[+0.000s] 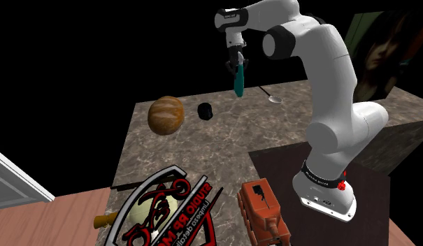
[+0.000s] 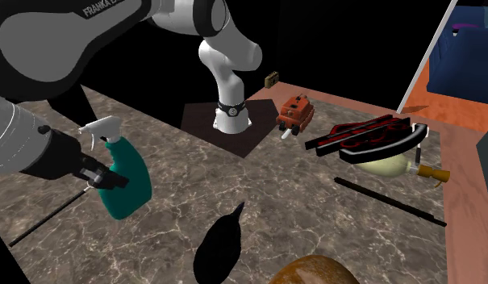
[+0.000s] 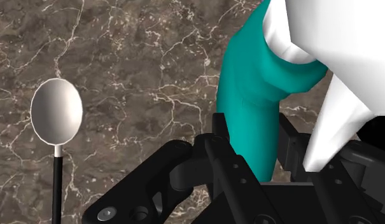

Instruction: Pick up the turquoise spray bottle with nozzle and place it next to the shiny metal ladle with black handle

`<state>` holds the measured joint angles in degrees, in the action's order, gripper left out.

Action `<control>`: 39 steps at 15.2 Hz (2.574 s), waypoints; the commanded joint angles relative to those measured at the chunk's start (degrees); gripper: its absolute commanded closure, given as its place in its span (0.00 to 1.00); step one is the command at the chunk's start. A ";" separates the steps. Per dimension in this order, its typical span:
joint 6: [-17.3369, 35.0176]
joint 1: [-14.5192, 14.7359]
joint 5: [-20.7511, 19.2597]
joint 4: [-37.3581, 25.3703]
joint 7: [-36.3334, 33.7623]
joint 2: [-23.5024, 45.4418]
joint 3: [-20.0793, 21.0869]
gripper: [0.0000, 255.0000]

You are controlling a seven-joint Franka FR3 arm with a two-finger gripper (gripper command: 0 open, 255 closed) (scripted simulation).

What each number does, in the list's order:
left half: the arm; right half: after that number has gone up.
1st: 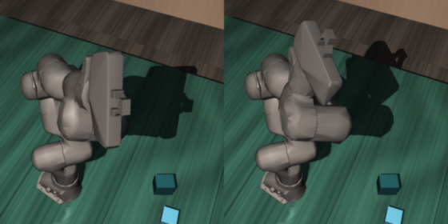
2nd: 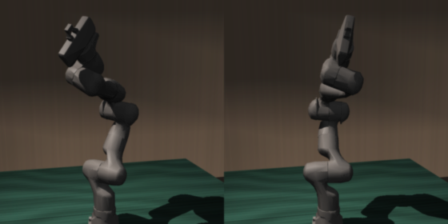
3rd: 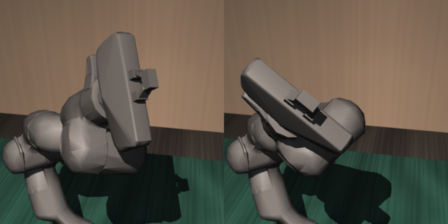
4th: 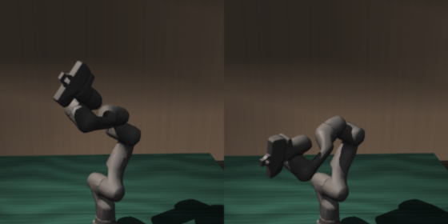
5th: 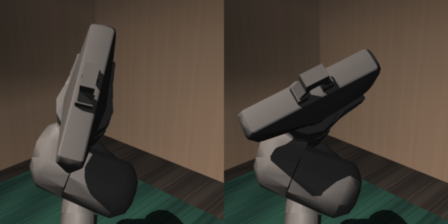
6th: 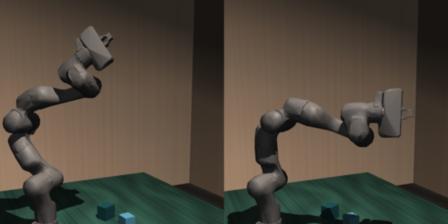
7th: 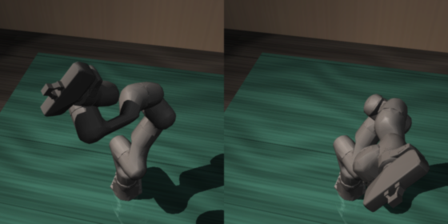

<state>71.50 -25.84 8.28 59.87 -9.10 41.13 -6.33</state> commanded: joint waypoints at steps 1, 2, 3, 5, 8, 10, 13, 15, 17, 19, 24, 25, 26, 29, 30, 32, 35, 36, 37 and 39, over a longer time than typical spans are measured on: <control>1.88 0.13 -0.04 2.11 0.20 -0.25 -0.03 1.00; 2.62 0.18 -0.05 2.83 0.28 -0.22 -0.03 1.00; 3.35 0.22 -0.05 3.51 0.35 -0.17 -0.04 1.00; 4.78 0.29 -0.05 4.80 0.48 -0.01 -0.04 1.00; 6.84 0.38 -0.03 6.51 0.68 0.35 -0.03 1.00; 8.16 0.43 -0.01 7.52 0.80 0.67 -0.03 1.00; 10.07 0.49 0.03 8.86 0.98 1.25 -0.01 1.00; 10.55 0.51 0.05 9.18 1.03 1.41 0.00 1.00; 10.55 0.50 0.05 9.17 1.03 1.42 0.00 1.00; 10.55 0.50 0.05 9.17 1.03 1.42 0.00 1.00; 10.54 0.50 0.05 9.17 1.02 1.42 0.00 0.00; 10.54 0.50 0.05 9.17 1.02 1.42 0.00 0.00; 10.54 0.50 0.05 9.17 1.02 1.42 0.00 0.00; 5.16 -0.18 0.14 0.91 0.66 4.26 0.09 0.00; 2.06 -0.61 0.22 -4.19 0.42 6.23 0.19 0.00; -0.75 -1.02 0.32 -9.03 0.16 8.25 0.32 0.00; -0.74 -1.02 0.32 -9.03 0.16 8.25 0.32 0.00; -0.75 -1.02 0.32 -9.03 0.16 8.25 0.32 0.00; -0.75 -1.02 0.32 -9.03 0.16 8.25 0.32 0.00; -0.75 -1.02 0.32 -9.03 0.16 8.25 0.32 0.00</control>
